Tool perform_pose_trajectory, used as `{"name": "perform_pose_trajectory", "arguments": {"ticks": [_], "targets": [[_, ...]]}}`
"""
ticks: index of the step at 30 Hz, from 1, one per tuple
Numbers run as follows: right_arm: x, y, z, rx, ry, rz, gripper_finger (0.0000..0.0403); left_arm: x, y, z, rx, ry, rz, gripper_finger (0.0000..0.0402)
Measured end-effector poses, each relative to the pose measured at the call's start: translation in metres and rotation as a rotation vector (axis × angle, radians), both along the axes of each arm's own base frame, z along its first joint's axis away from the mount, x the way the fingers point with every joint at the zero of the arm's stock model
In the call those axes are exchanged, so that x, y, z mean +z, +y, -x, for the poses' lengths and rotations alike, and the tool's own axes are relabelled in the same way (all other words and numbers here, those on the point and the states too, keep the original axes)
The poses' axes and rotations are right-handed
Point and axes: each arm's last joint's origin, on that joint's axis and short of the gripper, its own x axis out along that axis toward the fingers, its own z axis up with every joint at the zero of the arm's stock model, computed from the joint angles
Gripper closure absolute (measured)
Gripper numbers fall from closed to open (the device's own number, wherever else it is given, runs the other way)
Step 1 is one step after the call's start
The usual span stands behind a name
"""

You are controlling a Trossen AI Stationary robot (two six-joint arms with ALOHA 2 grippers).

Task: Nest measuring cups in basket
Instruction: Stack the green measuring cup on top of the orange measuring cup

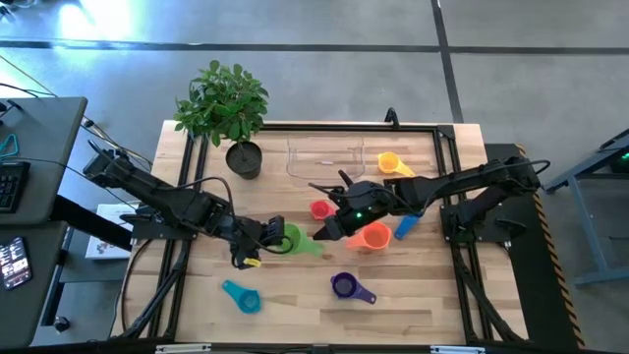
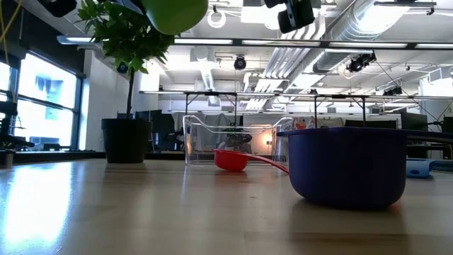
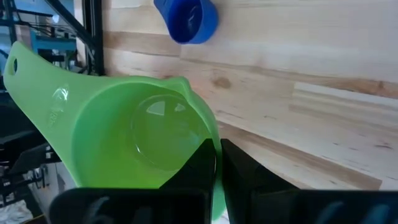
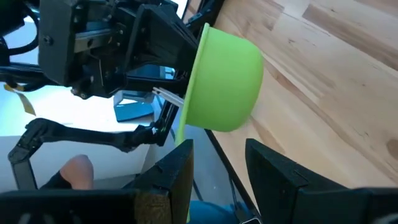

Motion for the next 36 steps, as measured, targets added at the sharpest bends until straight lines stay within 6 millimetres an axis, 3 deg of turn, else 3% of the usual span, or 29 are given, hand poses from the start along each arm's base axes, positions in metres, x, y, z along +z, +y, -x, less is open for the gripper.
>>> {"name": "perform_pose_trajectory", "arguments": {"ticks": [17,36], "targets": [[0.008,-0.006,-0.004,-0.001,-0.079,-0.021,0.0265,0.0,0.0,0.0,-0.003,0.001,0.0,0.0394],[0.002,-0.005,-0.001,0.026,-0.012,-0.014,0.0272,0.0,0.022,-0.009,0.013,-0.007,-0.063,0.0394]]}}
